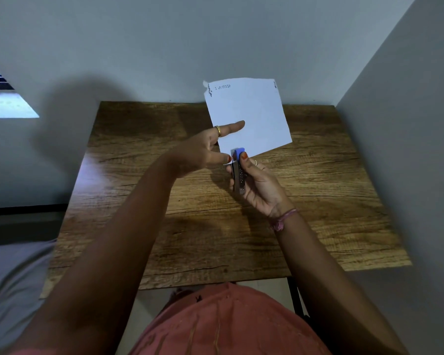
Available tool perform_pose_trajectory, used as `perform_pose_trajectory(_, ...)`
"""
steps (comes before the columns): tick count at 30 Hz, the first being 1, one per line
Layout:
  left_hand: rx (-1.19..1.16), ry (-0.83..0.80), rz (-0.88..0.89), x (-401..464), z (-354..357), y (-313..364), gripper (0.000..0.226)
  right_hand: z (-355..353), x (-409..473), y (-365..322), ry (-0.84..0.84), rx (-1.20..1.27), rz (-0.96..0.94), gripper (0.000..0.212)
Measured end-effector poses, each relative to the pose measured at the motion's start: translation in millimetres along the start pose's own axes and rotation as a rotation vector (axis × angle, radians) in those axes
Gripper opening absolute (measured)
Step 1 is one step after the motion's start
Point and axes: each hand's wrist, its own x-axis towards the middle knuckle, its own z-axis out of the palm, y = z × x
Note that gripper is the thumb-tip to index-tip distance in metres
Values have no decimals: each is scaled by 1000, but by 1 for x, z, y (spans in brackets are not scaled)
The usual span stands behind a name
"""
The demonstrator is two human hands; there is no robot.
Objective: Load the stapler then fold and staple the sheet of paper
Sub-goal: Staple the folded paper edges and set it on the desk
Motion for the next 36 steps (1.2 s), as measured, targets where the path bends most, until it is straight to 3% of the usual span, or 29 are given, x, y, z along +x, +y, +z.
perform_pose_trajectory(5, -134, -5, 109, -3, -1, -11, 87, 6, 3, 1, 73, -101, -17, 24)
perform_pose_trajectory(7, -266, 72, 220, -5, 3, -15, 92, 6, 4, 0, 108, -138, -30, 20)
perform_pose_trajectory(9, -481, 336, 325, -6, 10, -18, 79, 6, 5, -1, 134, -179, -41, 22)
perform_pose_trajectory(11, -643, 715, 264, -7, 17, -25, 52, 6, 5, -1, 145, -197, -42, 19)
perform_pose_trajectory(12, -670, 830, 185, -7, 22, -30, 39, 6, 6, -1, 148, -202, -41, 17)
perform_pose_trajectory(13, -670, 846, 102, -8, 28, -36, 30, 7, 6, 0, 146, -209, -39, 16)
perform_pose_trajectory(17, -544, 603, -31, -10, 58, -44, 31, 14, 8, 4, 114, -223, -57, 15)
perform_pose_trajectory(20, -565, 648, -49, -6, 68, -39, 42, 17, 8, 6, 102, -167, -83, 14)
perform_pose_trajectory(28, -690, 688, -77, -4, 69, -26, 11, 24, 15, 9, 177, -182, -127, 17)
perform_pose_trajectory(36, -802, 695, -62, -6, 67, -16, 12, 34, 12, 7, 192, -176, -146, 18)
